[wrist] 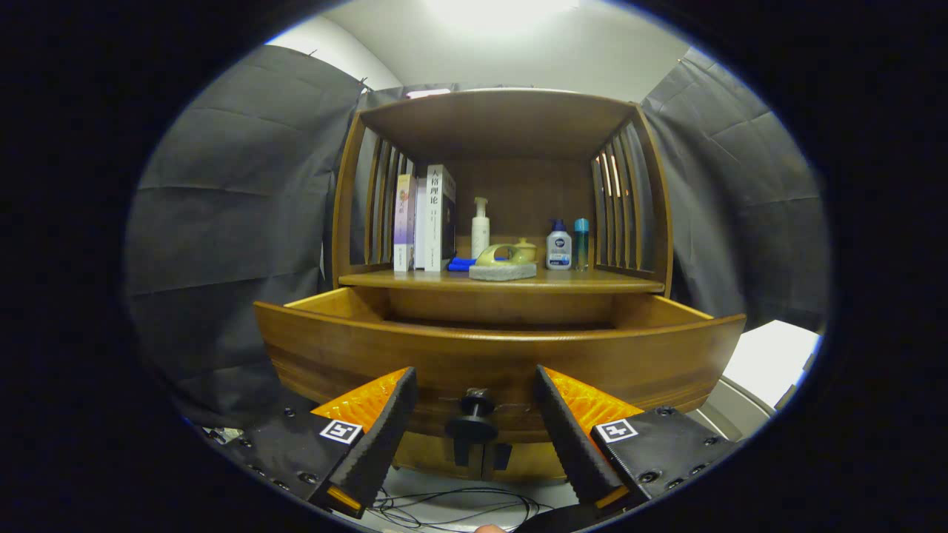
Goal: Pull open the drawer, take out the items inside it, and place them on the countertop above the cabinet.
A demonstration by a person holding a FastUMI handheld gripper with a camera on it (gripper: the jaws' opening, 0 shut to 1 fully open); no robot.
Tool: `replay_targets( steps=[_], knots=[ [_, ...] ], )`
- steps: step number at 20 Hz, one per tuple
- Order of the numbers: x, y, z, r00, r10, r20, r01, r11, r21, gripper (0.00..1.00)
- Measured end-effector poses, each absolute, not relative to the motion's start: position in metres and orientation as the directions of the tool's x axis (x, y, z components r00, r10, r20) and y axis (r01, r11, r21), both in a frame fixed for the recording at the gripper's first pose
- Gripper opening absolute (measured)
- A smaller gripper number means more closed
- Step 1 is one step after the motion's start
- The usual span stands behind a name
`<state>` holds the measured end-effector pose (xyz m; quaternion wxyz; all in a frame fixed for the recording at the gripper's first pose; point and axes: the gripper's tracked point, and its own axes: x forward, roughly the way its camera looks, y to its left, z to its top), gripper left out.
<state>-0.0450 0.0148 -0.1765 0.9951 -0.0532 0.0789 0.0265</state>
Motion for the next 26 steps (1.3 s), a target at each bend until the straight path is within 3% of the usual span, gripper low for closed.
replay_targets(
  steps=[5,11,26],
  knots=[
    [-0.030,0.013,-0.186,0.980,0.002,-0.200,-0.020,0.996,-0.087,0.97],
    [-0.027,0.012,-0.182,0.986,-0.042,-0.159,0.022,0.992,-0.128,0.96],
    [0.065,0.010,-0.179,0.987,-0.088,-0.131,0.068,0.987,-0.146,0.99]
  ],
)
